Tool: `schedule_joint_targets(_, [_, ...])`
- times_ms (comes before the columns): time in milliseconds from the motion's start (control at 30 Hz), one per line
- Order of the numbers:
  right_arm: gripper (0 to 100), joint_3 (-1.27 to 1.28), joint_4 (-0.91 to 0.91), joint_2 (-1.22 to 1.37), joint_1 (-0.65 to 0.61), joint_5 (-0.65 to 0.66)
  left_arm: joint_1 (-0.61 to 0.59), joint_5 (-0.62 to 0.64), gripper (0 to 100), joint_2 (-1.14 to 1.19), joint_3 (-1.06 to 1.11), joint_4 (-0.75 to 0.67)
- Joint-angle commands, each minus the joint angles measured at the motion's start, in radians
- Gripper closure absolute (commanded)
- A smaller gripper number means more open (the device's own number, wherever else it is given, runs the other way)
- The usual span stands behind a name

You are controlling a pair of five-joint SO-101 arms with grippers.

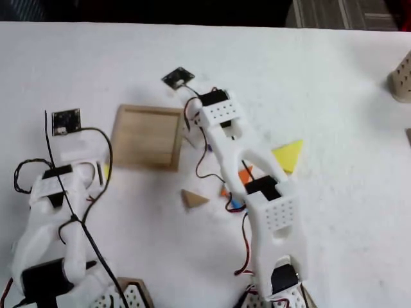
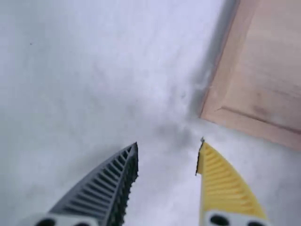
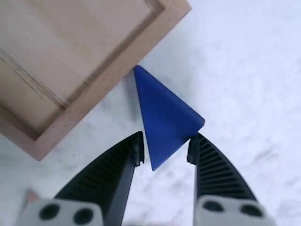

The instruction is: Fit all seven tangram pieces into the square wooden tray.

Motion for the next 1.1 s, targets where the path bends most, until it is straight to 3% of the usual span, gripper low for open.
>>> schedule_joint_targets(0, [83.4,-0.018,-0.027,-0.059,-0.005,0.002,-0.007,0.000,77,-0.045,-0.012,-0.018])
schedule_joint_targets(200, [69.9,-0.025,-0.091,0.005,-0.021,0.011,-0.007,0.000,77,-0.045,-0.012,-0.018])
schedule_joint_targets(333, [69.4,-0.025,-0.114,0.027,-0.021,0.021,-0.007,0.000,77,-0.045,-0.012,-0.018])
schedule_joint_targets(533, [69.5,-0.026,-0.114,0.081,-0.027,0.169,-0.007,0.000,77,-0.045,-0.011,-0.018])
schedule_joint_targets(733, [79.1,-0.026,-0.111,0.093,-0.033,0.265,-0.008,0.000,77,-0.045,-0.011,-0.018])
schedule_joint_targets(1067, [88.3,-0.026,-0.082,0.067,-0.027,0.265,-0.008,0.000,77,-0.045,-0.011,-0.018])
